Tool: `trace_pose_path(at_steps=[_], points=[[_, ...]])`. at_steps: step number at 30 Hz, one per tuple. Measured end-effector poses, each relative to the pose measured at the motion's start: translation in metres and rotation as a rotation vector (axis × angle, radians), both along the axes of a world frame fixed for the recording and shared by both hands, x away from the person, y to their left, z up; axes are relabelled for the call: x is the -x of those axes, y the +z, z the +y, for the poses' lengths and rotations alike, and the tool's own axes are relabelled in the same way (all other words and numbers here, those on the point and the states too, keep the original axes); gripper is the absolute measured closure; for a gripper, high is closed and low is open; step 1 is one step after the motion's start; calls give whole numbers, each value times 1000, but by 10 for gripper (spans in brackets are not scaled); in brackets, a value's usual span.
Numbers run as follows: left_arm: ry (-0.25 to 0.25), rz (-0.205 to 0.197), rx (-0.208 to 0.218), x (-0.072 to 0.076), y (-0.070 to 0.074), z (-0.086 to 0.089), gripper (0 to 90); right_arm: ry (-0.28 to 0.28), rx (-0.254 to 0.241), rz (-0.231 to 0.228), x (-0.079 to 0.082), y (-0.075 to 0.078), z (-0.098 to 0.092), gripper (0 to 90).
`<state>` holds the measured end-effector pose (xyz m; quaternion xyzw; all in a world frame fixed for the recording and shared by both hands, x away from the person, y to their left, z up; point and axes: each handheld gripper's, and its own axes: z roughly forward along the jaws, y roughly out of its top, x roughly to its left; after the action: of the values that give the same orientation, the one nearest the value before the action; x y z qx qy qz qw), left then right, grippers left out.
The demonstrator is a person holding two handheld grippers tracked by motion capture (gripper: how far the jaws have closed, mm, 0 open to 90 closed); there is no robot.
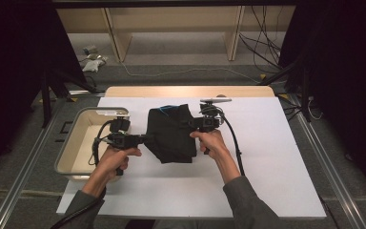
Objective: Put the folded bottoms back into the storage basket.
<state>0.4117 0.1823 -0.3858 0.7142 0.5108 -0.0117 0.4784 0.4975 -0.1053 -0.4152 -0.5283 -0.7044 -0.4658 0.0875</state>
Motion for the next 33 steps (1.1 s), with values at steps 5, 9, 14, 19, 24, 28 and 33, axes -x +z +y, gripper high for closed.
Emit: trace_pose_path(at_steps=[5, 9, 14, 19, 24, 28, 33], points=[[3, -22, 18, 1, 11, 16, 829, 4, -20, -25, -1, 14, 13, 756], [4, -38, 19, 3, 20, 28, 829, 19, -25, -43, -1, 24, 24, 756], [13, -52, 11, 4, 26, 41, 829, 32, -25, -57, -3, 33, 39, 755], [16, -49, 11, 4, 27, 52, 829, 39, -20, -66, -4, 37, 50, 755], [22, -51, 22, 6, 31, 62, 829, 48, -15, -76, -5, 43, 59, 755], [24, -55, 32, 8, 34, 72, 828, 57, -14, -85, -5, 51, 68, 754], [33, -57, 39, 10, 38, 88, 828, 71, -4, -97, -5, 59, 83, 754]])
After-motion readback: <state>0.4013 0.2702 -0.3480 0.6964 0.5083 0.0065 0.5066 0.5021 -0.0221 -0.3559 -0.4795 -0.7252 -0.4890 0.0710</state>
